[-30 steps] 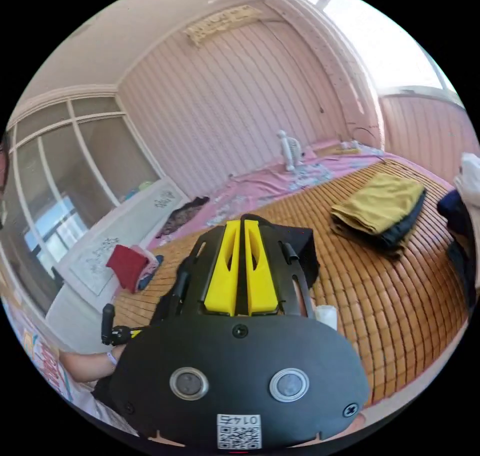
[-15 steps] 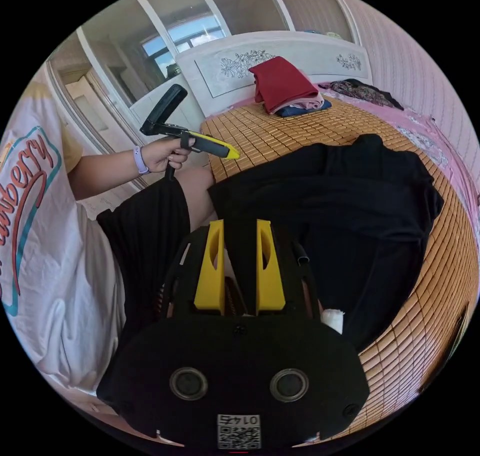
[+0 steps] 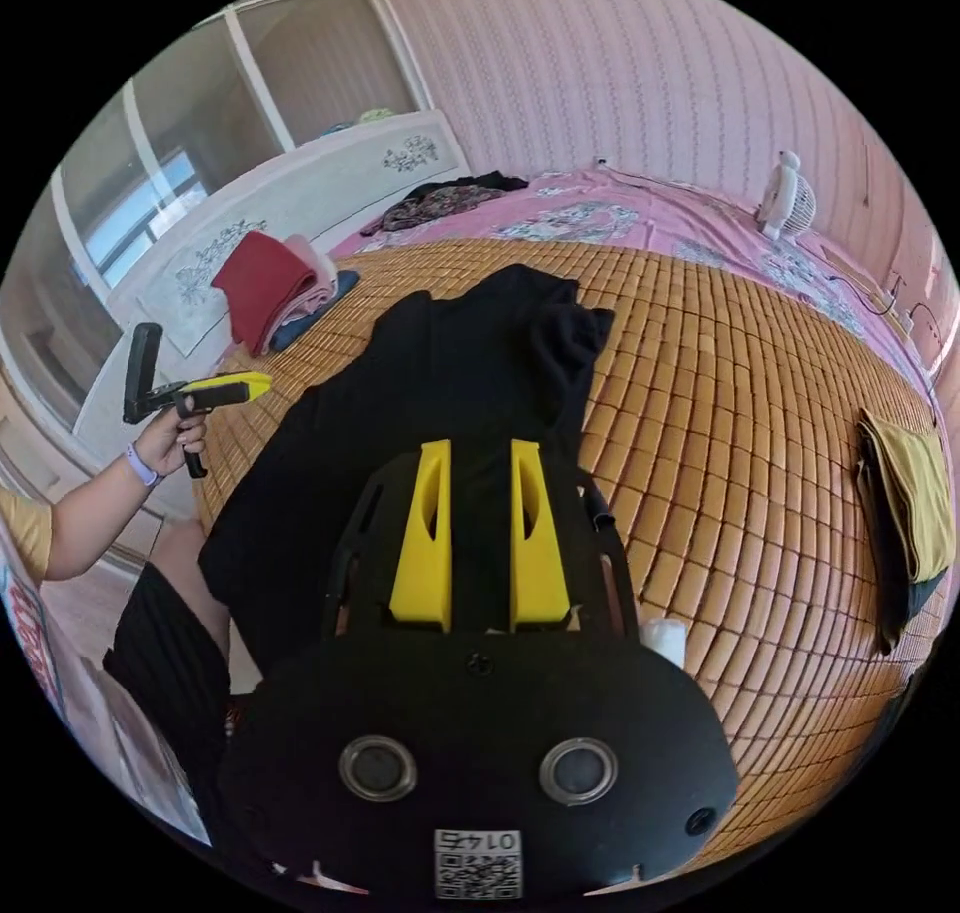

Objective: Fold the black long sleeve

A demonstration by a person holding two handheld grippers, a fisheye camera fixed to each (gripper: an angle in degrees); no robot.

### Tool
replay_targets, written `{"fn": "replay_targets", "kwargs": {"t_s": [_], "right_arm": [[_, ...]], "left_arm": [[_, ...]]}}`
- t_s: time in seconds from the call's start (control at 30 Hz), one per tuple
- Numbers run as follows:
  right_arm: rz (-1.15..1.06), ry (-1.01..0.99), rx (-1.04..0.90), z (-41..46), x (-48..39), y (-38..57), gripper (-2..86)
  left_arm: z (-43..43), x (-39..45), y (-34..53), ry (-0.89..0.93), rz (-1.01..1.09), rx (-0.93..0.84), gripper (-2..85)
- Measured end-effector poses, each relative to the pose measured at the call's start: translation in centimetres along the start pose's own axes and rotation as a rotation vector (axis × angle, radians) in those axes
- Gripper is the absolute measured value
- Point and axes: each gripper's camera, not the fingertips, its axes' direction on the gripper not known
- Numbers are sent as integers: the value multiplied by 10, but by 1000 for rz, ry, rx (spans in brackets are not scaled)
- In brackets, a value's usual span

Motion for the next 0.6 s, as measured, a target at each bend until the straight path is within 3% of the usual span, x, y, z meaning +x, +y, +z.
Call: {"fn": "replay_targets", "kwargs": {"t_s": [0.1, 0.3, 0.47, 0.6], "right_arm": [[81, 17, 19, 24, 33, -49, 96], [283, 3, -4, 79, 91, -114, 95], [271, -113, -38, 88, 108, -139, 34], [221, -74, 41, 54, 112, -161, 19]], "left_arm": [[32, -33, -51, 114, -82, 70, 69], [107, -61, -123, 13, -181, -71, 124], [137, -69, -149, 65, -184, -183, 37], [111, -58, -171, 40, -118, -71, 2]]}}
